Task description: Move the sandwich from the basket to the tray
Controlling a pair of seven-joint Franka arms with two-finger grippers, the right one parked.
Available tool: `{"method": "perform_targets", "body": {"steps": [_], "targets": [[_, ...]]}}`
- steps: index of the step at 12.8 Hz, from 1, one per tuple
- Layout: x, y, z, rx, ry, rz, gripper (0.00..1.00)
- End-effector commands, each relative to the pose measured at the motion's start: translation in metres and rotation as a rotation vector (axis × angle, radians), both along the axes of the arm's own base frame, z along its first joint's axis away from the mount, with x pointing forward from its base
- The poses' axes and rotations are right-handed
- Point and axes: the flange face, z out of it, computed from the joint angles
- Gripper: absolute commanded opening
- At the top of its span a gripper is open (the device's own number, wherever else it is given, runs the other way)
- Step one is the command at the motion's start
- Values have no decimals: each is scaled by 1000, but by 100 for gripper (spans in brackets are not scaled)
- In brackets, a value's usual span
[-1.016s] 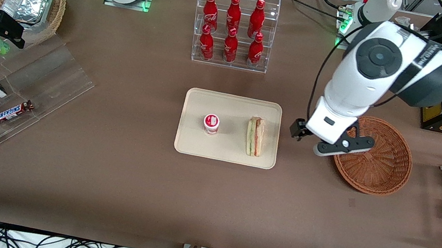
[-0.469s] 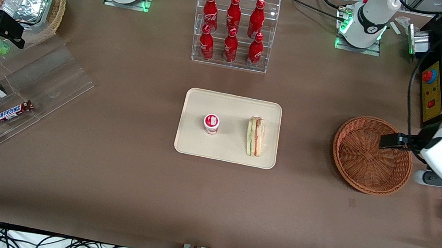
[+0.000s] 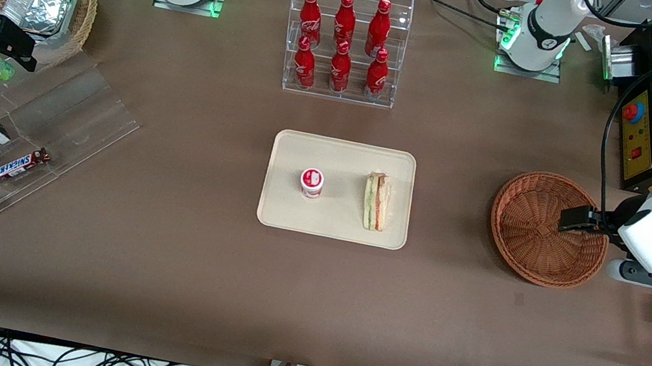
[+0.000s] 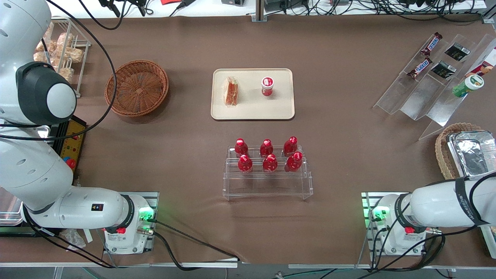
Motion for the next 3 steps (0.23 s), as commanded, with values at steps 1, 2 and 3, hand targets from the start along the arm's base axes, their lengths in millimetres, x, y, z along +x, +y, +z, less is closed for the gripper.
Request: {"method": "perform_targets", "body": {"steps": [1, 2, 3], "targets": [[5, 8, -3, 18, -8, -17, 100], [7, 11, -9, 39, -2, -18, 100], [7, 9, -9, 66, -3, -28, 100]]}}
